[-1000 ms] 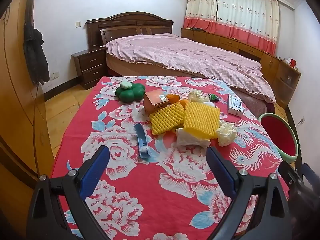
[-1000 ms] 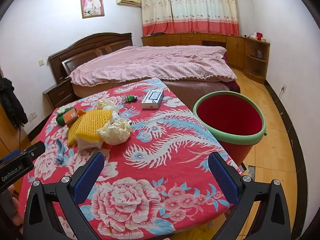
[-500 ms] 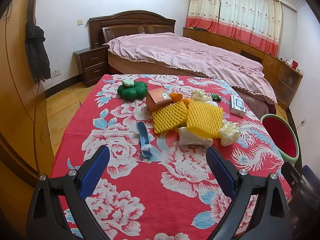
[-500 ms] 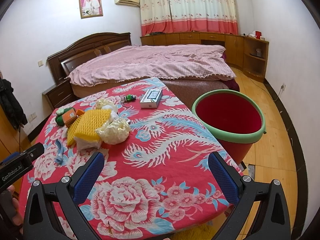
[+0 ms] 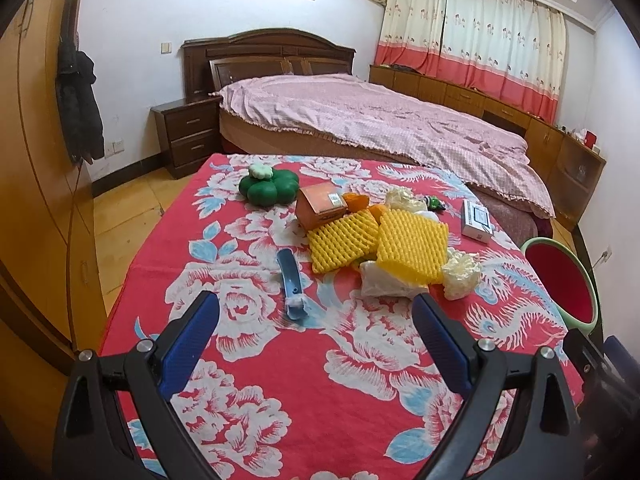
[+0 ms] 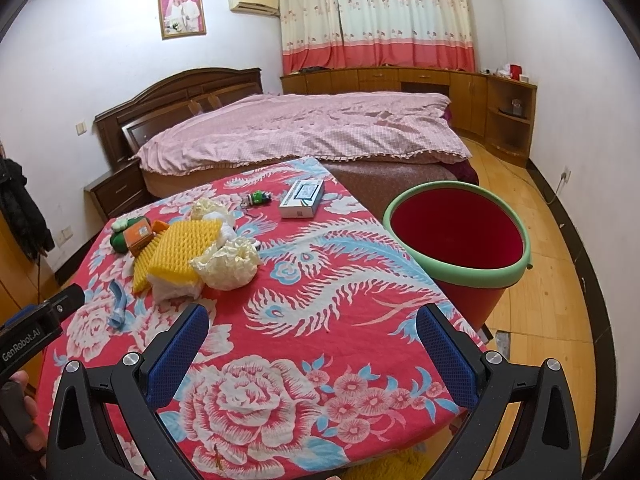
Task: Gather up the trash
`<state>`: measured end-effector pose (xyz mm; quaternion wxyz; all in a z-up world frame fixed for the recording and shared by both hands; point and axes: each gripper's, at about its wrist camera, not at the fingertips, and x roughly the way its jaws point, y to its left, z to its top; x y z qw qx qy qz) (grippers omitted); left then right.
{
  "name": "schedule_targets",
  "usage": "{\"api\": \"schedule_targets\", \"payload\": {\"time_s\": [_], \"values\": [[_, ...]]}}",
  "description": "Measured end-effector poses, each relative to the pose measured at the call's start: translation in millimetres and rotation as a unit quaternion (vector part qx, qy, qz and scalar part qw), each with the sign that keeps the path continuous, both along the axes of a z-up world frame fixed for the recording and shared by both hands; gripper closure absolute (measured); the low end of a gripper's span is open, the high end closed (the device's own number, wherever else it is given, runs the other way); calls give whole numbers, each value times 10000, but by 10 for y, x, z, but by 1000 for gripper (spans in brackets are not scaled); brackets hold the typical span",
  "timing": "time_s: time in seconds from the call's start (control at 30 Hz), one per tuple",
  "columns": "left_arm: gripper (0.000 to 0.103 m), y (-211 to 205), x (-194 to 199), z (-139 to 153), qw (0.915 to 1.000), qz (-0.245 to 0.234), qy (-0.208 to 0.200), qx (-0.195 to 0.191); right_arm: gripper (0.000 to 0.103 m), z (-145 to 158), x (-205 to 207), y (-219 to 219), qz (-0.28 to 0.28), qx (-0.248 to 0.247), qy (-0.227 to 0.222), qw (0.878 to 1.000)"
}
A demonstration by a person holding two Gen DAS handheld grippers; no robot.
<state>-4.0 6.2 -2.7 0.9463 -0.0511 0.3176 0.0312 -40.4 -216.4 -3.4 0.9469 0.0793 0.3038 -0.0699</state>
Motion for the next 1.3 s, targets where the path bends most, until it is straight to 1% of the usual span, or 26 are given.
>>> {"api": "schedule_targets", "payload": {"time_s": [0.23,1.3], "values": [[7,-12,-33,-15,9996,5,-231,136,0,-22,10,29,-12,-2,-52,10000],[7,-35,-4,-99,9998,14,-158,117,0,-95,24,-8,-36,90,-21,10000]]}}
